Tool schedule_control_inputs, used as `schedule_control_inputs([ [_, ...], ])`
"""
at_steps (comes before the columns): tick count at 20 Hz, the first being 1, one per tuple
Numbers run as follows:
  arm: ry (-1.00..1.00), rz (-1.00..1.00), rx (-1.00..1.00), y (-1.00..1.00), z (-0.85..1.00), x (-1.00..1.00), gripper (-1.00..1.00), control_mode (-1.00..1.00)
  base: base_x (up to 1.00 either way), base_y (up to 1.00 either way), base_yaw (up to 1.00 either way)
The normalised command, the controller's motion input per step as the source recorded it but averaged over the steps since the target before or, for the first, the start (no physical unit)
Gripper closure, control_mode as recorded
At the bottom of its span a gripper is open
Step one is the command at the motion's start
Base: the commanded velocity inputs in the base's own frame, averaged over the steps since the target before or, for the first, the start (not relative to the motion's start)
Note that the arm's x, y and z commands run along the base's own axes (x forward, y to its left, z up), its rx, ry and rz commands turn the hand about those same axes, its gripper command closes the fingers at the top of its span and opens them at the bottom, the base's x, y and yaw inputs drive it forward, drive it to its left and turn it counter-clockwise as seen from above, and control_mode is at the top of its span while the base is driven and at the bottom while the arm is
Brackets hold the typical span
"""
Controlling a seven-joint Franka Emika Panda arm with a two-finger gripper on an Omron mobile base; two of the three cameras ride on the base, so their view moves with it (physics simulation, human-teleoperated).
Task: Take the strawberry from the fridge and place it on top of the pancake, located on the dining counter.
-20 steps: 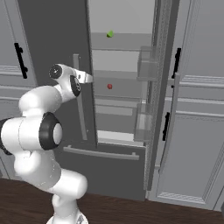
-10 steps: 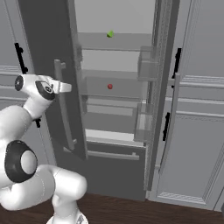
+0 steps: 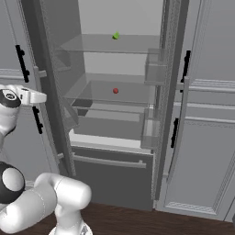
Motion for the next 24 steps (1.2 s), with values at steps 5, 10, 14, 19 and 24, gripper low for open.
schedule_control_inputs([
  [5,0.0,-0.02,-0.05,0.09,0.02,-0.11,-1.0,-1.0,0.0,0.0,0.0],
  [10,0.0,0.0,-0.01,0.13,0.0,-0.1,-1.0,-1.0,0.0,0.0,0.0],
  [14,0.0,0.0,0.0,0.28,0.0,-0.43,-1.0,-1.0,0.0,0.0,0.0],
  [19,0.0,0.0,0.02,0.28,0.0,-0.42,-1.0,-1.0,0.0,0.0,0.0],
  [24,0.0,0.29,0.23,-0.41,0.0,-0.63,-1.0,-1.0,0.0,0.0,0.0],
])
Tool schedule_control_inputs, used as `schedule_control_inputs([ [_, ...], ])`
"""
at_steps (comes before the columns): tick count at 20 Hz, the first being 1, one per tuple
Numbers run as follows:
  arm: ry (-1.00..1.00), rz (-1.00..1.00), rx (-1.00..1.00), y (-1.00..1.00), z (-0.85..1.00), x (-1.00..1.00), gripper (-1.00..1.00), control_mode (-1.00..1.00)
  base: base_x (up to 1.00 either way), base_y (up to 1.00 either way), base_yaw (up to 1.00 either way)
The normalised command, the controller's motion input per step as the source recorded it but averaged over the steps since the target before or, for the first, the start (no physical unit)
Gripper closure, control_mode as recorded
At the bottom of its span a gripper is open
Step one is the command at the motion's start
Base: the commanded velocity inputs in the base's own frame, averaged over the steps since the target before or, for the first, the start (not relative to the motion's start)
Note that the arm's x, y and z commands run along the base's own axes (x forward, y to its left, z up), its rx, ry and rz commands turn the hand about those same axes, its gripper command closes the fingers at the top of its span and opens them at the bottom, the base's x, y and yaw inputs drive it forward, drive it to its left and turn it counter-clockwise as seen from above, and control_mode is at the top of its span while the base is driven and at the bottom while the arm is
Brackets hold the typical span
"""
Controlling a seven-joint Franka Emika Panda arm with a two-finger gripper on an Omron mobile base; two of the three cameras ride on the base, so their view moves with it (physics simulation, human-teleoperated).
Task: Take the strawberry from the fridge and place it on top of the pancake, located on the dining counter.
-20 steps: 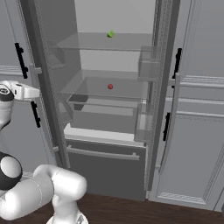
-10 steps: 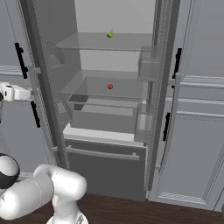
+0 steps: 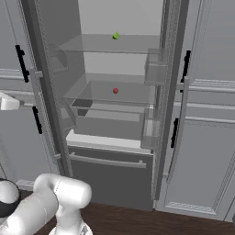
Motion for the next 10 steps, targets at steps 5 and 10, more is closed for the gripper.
schedule_control_inputs([
  [5,0.01,0.41,0.47,-0.87,0.1,-0.32,-1.0,-1.0,0.0,0.0,0.0],
  [10,0.02,0.43,0.61,-0.64,0.19,-0.2,-1.0,-1.0,0.0,0.0,0.0],
])
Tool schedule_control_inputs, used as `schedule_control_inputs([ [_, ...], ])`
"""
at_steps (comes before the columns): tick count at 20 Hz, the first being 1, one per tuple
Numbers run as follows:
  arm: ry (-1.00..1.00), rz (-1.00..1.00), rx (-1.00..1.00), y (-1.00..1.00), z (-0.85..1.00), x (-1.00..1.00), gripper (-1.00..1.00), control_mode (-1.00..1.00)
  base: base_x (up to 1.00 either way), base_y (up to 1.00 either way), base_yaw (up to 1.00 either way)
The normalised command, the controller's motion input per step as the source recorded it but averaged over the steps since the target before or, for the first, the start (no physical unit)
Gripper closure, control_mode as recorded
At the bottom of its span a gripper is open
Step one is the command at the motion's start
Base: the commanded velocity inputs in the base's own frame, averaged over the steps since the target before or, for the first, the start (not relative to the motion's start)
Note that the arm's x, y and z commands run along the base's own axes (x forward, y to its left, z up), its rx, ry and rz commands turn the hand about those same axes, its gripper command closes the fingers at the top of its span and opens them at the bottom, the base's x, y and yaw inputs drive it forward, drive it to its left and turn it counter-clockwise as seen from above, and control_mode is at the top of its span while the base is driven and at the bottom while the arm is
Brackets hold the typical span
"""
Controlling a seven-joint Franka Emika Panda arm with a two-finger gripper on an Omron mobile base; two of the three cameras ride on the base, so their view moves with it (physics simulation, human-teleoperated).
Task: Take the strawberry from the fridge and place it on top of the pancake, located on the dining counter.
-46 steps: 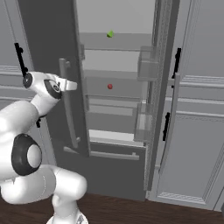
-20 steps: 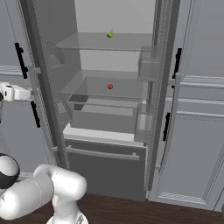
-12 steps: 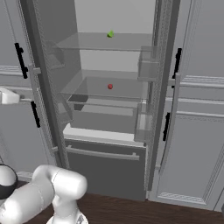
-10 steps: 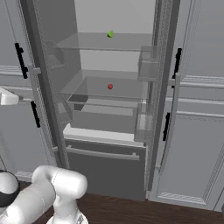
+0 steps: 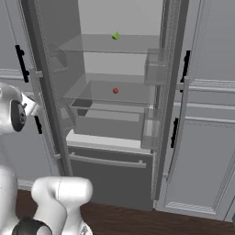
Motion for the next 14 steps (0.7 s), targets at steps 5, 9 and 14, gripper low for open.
schedule_control_inputs([
  [5,0.09,0.37,0.75,-0.62,0.04,-0.11,-1.0,-1.0,0.0,0.0,0.0],
  [9,0.17,0.33,0.72,-0.66,0.0,0.0,-1.0,-1.0,0.0,0.0,0.0],
  [14,0.3,0.17,0.59,-0.73,0.22,0.29,-1.0,-1.0,0.0,0.0,0.0],
])
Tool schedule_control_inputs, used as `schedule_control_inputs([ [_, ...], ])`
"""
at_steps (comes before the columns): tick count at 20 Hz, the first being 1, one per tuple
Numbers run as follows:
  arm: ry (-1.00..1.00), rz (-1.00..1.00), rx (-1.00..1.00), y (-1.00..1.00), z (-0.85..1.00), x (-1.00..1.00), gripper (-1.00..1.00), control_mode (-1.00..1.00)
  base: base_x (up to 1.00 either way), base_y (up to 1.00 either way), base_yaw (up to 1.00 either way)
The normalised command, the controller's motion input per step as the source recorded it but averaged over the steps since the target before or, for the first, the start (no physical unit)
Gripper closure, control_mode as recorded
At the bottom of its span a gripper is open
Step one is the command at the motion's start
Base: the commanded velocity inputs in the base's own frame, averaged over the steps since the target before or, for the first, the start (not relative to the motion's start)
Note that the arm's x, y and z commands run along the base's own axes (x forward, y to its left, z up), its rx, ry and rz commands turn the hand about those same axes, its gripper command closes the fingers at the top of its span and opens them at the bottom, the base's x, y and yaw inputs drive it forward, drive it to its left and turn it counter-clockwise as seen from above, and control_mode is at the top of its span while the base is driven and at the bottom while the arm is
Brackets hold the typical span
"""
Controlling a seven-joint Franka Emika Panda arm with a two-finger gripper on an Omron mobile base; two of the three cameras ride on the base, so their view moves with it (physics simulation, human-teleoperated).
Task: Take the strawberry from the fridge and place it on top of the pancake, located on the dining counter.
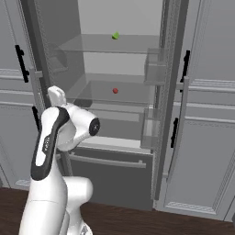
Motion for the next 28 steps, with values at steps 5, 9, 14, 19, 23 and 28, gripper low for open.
schedule_control_inputs([
  [5,0.23,0.05,0.21,-0.3,0.14,0.57,-1.0,-1.0,0.0,0.0,0.0],
  [9,0.14,0.03,0.0,0.0,0.0,0.85,-1.0,-1.0,0.0,0.0,0.0],
  [14,0.15,0.04,0.0,0.0,-0.06,0.74,-1.0,-1.0,0.0,0.0,0.0],
  [19,0.18,0.14,0.0,0.42,-0.31,0.52,-1.0,-1.0,0.0,0.0,0.0],
  [23,0.1,0.26,0.0,0.79,-0.34,0.1,-1.0,-1.0,0.0,0.0,0.0],
  [28,0.01,0.3,0.0,0.8,-0.09,0.0,-1.0,-1.0,0.0,0.0,0.0],
])
